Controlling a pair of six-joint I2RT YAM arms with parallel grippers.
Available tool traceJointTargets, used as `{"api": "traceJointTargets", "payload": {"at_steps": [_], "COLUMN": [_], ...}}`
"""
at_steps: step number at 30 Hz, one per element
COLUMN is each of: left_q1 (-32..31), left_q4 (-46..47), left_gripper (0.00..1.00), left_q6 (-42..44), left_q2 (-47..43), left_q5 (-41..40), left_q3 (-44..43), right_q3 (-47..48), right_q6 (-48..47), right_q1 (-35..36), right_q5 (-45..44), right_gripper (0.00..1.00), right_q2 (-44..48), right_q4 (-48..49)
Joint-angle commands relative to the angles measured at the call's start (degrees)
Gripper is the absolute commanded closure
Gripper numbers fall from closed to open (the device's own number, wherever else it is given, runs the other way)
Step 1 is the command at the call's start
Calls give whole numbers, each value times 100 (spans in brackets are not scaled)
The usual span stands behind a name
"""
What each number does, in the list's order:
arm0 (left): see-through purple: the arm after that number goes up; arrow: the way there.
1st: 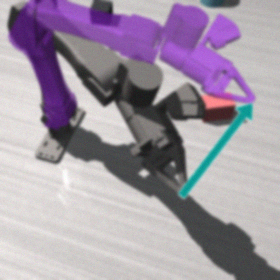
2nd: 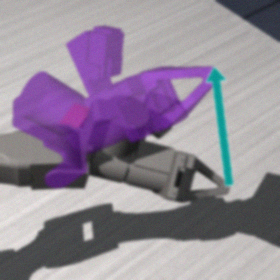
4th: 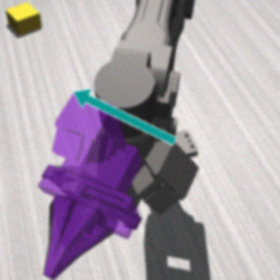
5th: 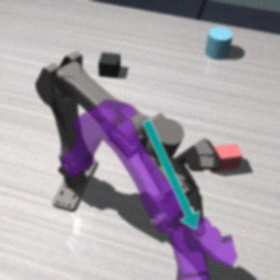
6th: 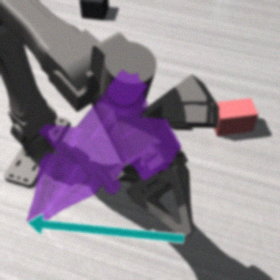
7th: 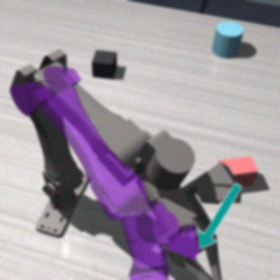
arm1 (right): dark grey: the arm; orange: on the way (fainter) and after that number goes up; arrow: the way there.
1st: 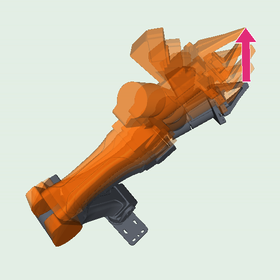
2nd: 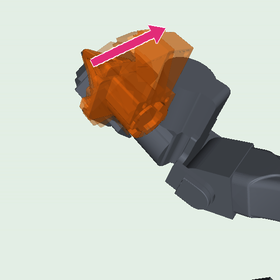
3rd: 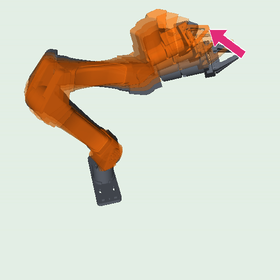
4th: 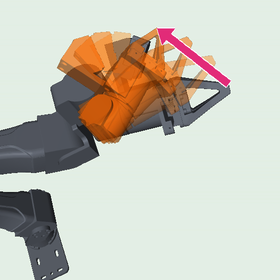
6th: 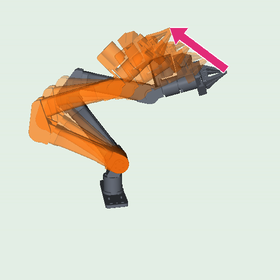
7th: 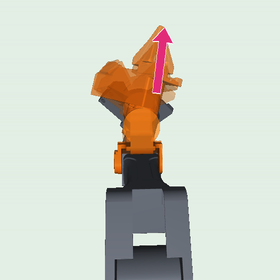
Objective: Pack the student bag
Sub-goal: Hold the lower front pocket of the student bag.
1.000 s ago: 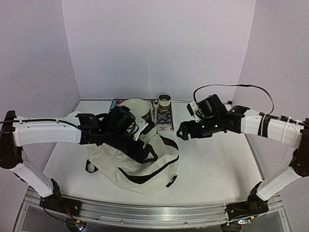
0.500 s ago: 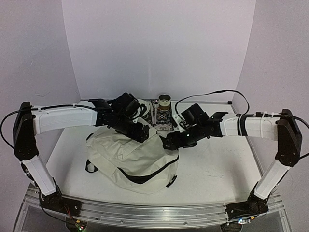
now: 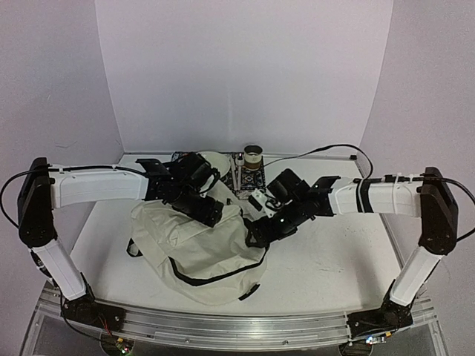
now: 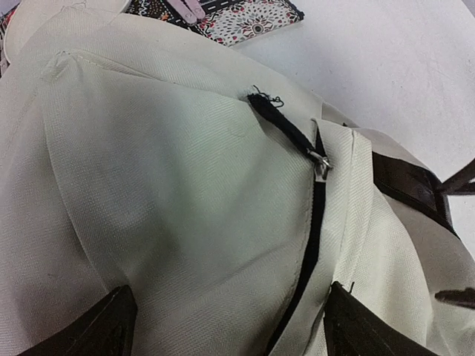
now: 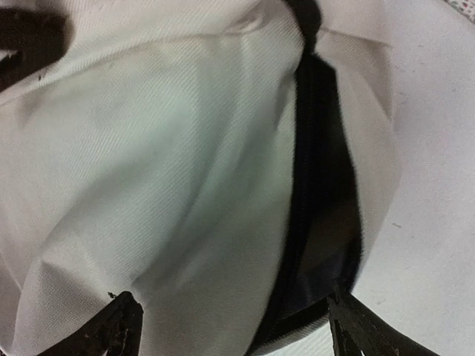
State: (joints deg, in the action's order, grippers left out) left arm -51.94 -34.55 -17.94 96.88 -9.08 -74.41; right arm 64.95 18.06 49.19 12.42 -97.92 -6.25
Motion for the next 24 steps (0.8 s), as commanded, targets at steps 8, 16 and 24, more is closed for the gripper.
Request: {"api": "traceJointTargets", "payload": {"at_steps": [8,16,24], "left_q1": [34,46,58], "left_q4": [-213,-179,-173], "left_gripper": [11,11,14], "left_q6": [537,898,1291], "left_q2": [-184,77,478], "left_q5": [91,170,550], "left_q3": [-414,-942,-1311], "right_q3": [1131,1837,2389], "right_q6": [-1806,-2644,-2940], "right_q1": [-979,-1026,-1026], "right_q5": [1241,1848,2177], "right_gripper": [30,52,55], "right_q2": [-592,-1370,-1990], "right_q4": [-161,-102,-105]}}
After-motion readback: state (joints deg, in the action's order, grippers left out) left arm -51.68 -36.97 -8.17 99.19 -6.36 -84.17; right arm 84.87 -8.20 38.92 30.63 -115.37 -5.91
